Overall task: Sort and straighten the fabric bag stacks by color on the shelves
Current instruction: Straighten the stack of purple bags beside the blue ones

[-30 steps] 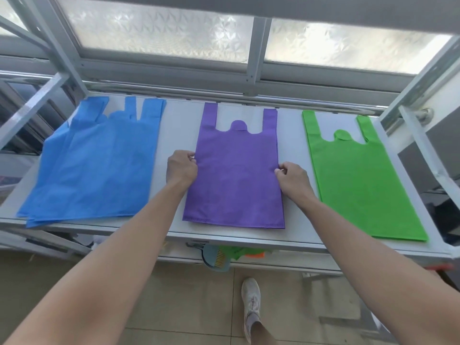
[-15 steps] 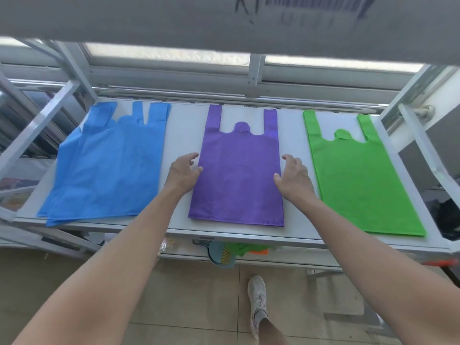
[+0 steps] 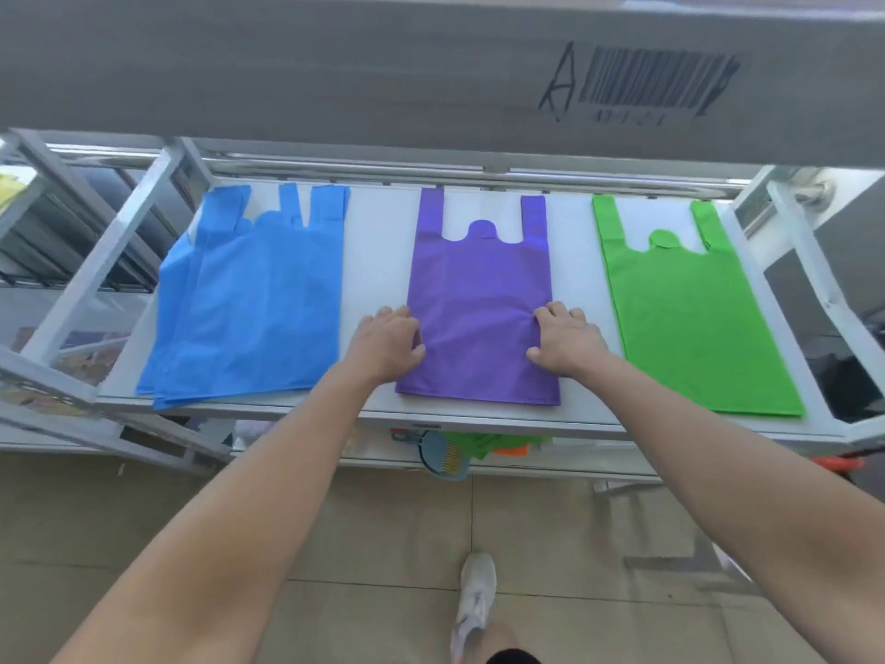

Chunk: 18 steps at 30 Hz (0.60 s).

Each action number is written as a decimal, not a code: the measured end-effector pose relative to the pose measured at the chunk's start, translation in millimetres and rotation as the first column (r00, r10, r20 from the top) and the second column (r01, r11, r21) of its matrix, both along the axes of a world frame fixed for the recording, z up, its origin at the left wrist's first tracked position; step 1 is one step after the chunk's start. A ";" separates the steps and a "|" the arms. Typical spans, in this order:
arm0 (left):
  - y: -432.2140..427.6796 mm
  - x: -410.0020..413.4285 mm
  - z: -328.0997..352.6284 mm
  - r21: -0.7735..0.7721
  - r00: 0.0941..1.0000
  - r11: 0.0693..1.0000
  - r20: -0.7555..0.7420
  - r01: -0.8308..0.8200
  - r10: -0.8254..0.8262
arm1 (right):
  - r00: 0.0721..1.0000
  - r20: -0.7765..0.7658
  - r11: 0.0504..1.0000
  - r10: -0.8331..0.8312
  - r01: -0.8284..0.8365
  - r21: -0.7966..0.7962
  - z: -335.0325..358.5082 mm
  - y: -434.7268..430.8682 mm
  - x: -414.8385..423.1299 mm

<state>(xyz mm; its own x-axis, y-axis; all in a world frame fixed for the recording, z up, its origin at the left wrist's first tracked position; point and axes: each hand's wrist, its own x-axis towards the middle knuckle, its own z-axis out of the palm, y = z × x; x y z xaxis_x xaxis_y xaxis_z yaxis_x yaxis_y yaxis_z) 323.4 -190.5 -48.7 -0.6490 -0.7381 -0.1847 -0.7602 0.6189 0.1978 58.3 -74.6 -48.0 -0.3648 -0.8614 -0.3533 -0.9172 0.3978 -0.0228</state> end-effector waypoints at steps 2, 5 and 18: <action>-25.2 -23.4 9.8 -0.061 1.000 0.998 -0.023 0.001 -0.002 | 0.999 -0.022 0.999 0.040 -0.040 -0.012 6.5 -16.0 -11.5; -70.4 -57.3 23.0 -0.023 0.997 0.997 0.021 0.074 -0.074 | 0.993 0.057 0.991 0.102 -0.096 -0.093 16.4 -47.3 -36.8; -160.6 -103.4 -4.7 0.192 0.891 0.973 0.406 0.132 -0.201 | 0.969 0.052 0.964 0.243 -0.247 0.093 -26.1 -106.4 -96.6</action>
